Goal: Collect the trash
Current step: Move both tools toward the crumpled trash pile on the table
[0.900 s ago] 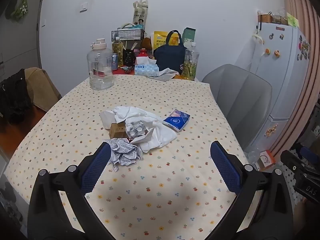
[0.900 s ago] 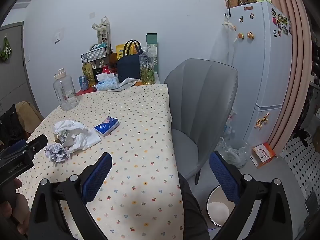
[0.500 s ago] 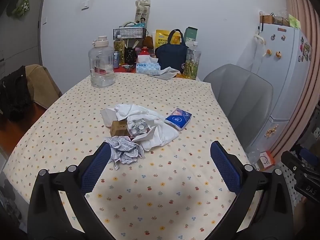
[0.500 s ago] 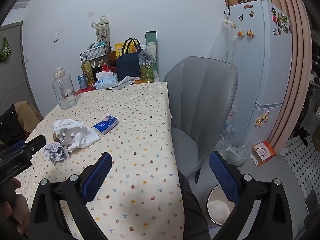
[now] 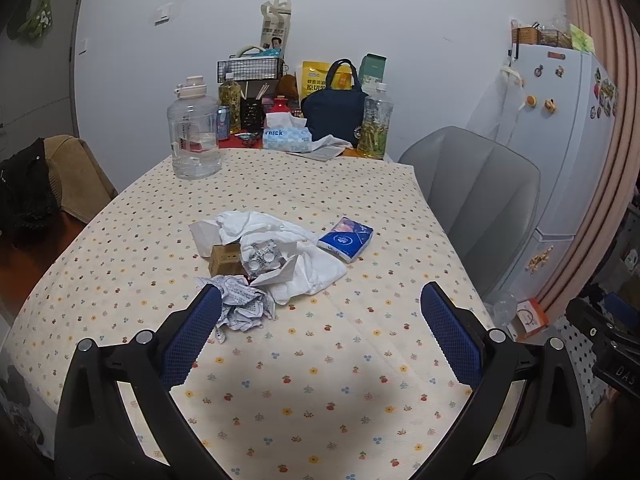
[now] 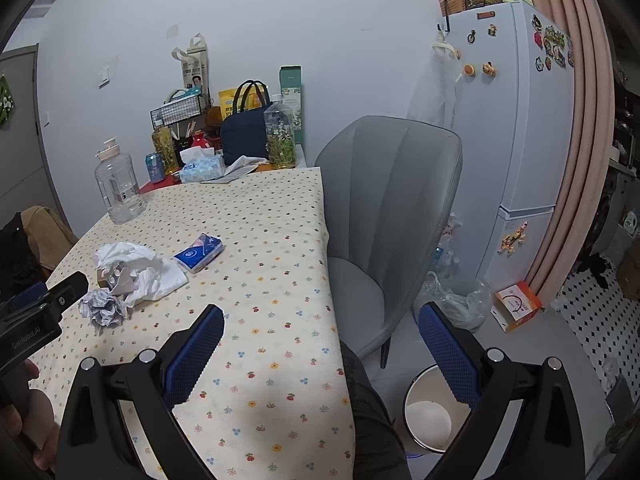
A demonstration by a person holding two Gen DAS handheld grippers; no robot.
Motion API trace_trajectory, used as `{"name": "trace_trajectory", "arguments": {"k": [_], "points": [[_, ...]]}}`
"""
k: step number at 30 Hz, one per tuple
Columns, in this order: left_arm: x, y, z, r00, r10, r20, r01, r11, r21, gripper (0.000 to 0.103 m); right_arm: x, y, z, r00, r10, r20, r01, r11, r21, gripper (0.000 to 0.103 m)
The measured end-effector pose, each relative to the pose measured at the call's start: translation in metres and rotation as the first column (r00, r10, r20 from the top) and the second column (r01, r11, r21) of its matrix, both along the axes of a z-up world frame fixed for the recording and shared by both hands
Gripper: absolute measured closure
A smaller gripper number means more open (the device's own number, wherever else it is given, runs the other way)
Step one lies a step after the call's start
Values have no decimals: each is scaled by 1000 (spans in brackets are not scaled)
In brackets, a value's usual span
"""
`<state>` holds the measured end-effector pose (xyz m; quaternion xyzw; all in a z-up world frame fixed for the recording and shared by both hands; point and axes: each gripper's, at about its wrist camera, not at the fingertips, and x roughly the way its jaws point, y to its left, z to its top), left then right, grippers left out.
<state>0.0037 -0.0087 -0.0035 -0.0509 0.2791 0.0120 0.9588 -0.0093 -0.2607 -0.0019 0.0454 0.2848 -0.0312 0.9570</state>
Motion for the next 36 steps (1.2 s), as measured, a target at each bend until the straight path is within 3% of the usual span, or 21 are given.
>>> {"name": "trace_trajectory", "arguments": {"k": [21,36], "points": [[-4,-27,6,999,-41,22,40,999,17,4,-4,-14,3,1000,-2,7,2,1000,8,7],[-2,-41,13,996,-42,81,41,999,22,4,-5,-26,1,1000,-18,16,18,1000,16,7]]}}
